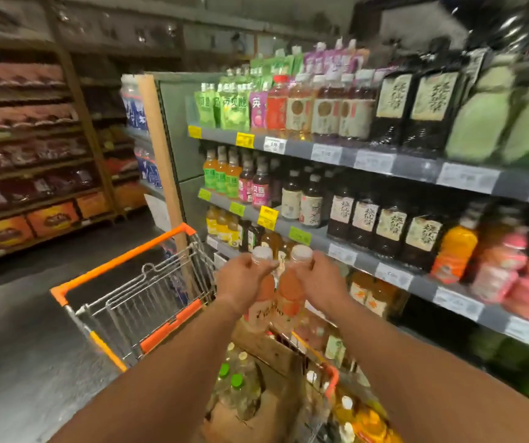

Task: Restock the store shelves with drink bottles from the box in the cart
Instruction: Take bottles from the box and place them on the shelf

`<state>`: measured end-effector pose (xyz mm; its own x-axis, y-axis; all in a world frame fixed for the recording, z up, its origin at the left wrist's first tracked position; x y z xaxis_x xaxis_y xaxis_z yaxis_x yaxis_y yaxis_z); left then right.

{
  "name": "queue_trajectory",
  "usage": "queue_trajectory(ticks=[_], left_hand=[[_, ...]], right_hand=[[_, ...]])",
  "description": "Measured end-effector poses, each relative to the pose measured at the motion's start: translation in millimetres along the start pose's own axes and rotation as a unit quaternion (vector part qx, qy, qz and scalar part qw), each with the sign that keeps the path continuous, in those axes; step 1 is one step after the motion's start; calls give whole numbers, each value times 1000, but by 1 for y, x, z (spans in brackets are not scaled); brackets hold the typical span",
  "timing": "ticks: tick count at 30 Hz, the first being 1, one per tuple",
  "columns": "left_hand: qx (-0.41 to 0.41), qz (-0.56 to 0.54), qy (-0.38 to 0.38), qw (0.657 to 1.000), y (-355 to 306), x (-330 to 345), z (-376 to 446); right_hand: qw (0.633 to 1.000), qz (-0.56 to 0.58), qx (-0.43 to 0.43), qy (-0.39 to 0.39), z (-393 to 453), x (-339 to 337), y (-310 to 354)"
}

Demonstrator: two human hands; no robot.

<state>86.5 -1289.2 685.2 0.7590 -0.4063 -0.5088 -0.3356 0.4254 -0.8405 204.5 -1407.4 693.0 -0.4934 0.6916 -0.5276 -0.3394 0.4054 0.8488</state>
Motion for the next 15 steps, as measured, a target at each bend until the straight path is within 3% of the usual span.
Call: queue_trajectory(ticks=[6, 15], left_hand=[[115, -70, 122, 983, -128, 77, -45], [174, -211, 294, 916, -293, 217, -199]], right_hand=[[988, -74, 8, -136, -50, -164, -36], [942, -102, 88, -308, -195, -395, -141]])
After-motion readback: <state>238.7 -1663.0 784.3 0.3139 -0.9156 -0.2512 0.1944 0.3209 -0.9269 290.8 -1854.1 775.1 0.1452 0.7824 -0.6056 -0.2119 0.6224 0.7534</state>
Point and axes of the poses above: each hand's wrist, its own z-axis towards the middle knuckle, its own x-axis out of the palm, y = z × x, the point moved 1 cm from there along z, towards the middle knuckle, and after that the axes turned 5 degrees about x, right-handed, at the moved point
